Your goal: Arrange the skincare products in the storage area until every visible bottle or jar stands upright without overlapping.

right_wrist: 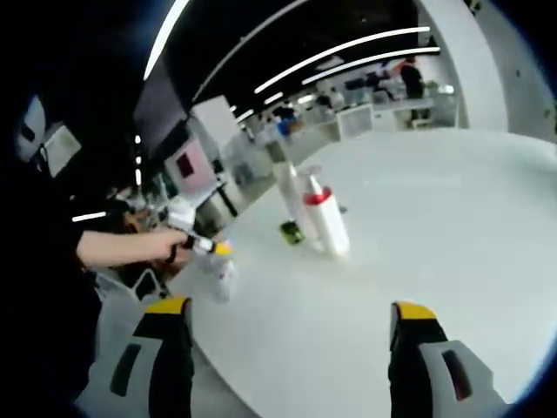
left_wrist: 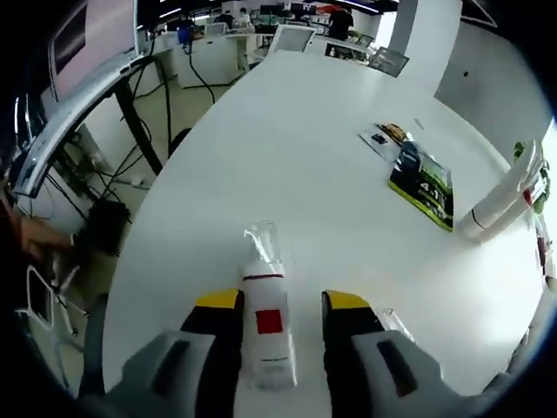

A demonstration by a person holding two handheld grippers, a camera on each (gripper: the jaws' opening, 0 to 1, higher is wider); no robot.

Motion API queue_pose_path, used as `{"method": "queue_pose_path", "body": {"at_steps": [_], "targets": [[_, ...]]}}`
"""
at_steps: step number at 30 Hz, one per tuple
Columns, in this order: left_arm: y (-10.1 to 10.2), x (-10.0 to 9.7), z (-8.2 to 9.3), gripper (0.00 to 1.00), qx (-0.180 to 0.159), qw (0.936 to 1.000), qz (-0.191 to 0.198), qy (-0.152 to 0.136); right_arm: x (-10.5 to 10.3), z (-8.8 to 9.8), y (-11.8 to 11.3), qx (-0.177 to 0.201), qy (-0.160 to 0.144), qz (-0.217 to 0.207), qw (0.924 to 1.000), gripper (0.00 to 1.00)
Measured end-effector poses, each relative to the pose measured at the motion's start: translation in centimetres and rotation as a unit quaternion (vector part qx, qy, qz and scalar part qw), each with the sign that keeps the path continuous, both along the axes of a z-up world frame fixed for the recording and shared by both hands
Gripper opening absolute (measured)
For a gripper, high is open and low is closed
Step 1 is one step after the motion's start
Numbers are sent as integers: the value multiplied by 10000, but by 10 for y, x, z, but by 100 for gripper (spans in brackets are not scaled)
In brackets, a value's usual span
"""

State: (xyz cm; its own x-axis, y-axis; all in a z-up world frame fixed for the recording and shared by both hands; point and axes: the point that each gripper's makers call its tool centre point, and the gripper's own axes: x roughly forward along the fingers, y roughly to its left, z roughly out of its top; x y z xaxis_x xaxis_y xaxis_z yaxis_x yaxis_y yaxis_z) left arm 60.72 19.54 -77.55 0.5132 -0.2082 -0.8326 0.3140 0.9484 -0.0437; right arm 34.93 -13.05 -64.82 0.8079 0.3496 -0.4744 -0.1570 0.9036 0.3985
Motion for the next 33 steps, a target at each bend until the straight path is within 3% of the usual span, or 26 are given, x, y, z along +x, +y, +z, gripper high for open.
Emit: {"method": "queue_pose_path", "body": {"at_steps": [3, 9, 12, 19, 25, 33], "targets": [[0, 1, -1, 20, -53, 10000, -76, 27, 1, 0, 1, 12, -2, 5, 10000, 94], [4, 4, -6, 21, -10, 9999, -155, 10, 2, -1, 3, 9, 13, 27, 10000, 94], [4, 6, -6, 20, 147, 9990, -406, -114, 2, 0, 3, 26, 2, 23, 10000, 94], [0, 3, -4, 19, -223, 9992, -336, 22, 3, 2, 6, 41, -32, 43, 10000, 94], [-5, 4, 8, 19, -375, 9987, -342, -106, 2, 2, 9, 74, -35, 66, 9999, 93], [-16, -2, 29, 20, -361, 9957, -720, -455, 13, 11, 28, 376, -203, 147, 9990, 90]]}}
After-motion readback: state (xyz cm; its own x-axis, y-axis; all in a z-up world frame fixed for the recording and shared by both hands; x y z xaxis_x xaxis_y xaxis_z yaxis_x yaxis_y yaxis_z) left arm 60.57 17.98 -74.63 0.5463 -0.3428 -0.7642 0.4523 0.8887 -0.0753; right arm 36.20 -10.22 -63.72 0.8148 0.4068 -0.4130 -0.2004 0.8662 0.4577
